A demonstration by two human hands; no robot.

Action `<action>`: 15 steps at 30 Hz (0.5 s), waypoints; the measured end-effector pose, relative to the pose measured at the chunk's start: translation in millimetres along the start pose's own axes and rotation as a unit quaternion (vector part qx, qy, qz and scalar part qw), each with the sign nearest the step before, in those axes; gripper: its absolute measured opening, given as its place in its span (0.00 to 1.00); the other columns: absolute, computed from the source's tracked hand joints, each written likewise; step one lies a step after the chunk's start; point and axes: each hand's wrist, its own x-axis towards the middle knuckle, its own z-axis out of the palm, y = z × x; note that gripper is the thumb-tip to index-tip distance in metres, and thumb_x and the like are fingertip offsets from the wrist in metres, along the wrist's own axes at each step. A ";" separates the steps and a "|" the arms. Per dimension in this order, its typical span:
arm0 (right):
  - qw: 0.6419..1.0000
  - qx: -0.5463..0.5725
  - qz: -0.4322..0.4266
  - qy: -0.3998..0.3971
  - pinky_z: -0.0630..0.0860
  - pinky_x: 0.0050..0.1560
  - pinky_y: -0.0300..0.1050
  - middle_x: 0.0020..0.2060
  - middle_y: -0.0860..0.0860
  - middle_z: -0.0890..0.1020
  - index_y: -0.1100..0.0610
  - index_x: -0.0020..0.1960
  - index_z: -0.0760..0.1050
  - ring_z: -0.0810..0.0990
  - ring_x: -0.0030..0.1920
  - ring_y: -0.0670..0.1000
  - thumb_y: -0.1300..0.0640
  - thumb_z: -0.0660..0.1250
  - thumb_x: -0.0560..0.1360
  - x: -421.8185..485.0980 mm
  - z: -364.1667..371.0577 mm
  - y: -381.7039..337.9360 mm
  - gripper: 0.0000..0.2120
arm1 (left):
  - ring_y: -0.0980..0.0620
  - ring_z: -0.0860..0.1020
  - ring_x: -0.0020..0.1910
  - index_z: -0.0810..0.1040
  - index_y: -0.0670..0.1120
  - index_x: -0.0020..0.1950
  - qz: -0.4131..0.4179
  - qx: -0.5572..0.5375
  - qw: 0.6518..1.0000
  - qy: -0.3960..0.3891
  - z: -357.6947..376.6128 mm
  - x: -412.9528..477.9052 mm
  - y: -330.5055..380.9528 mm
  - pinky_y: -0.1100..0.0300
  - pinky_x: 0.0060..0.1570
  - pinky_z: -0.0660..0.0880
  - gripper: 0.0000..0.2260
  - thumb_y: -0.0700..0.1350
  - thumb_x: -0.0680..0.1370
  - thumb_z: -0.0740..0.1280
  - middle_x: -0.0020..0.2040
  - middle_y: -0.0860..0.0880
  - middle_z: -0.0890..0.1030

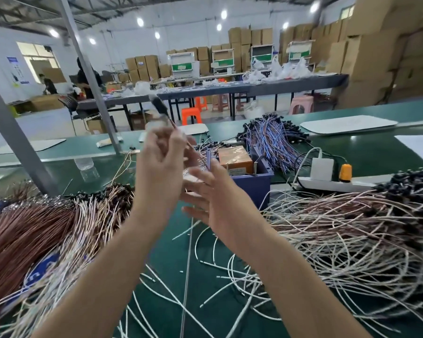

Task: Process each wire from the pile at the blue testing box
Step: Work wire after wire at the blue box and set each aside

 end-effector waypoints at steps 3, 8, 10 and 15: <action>0.996 0.076 -0.019 0.048 0.79 0.45 0.44 0.46 0.53 0.86 0.55 0.52 0.81 0.84 0.42 0.49 0.48 0.54 0.86 -6.1 -4.0 -11.6 0.19 | 0.54 0.84 0.42 0.77 0.43 0.53 -0.046 -0.055 0.997 -0.030 10.2 -51.0 -13.5 0.65 0.42 0.79 0.06 0.45 0.83 0.63 0.44 0.50 0.86; 0.983 0.106 -0.023 0.147 0.79 0.31 0.40 0.42 0.50 0.88 0.59 0.59 0.76 0.83 0.33 0.46 0.58 0.57 0.85 -18.5 -19.8 2.8 0.11 | 0.52 0.84 0.47 0.81 0.45 0.49 -0.210 -0.193 0.958 -0.008 27.6 -92.5 -42.1 0.60 0.46 0.78 0.10 0.49 0.74 0.69 0.48 0.47 0.87; 0.973 0.132 -0.028 0.190 0.77 0.29 0.40 0.34 0.49 0.86 0.59 0.60 0.77 0.79 0.27 0.45 0.59 0.59 0.85 -18.1 -24.6 7.0 0.10 | 0.53 0.83 0.43 0.83 0.50 0.43 -0.253 -0.234 0.939 0.022 30.8 -102.4 -45.7 0.61 0.41 0.77 0.04 0.47 0.75 0.70 0.47 0.46 0.87; 0.957 0.186 -0.044 0.218 0.70 0.22 0.38 0.26 0.47 0.75 0.60 0.58 0.79 0.67 0.21 0.44 0.59 0.61 0.84 -15.0 -33.2 6.5 0.10 | 0.57 0.77 0.28 0.78 0.46 0.45 -0.310 -0.285 0.903 0.084 32.1 -119.2 -48.4 0.61 0.33 0.73 0.07 0.47 0.71 0.70 0.41 0.46 0.85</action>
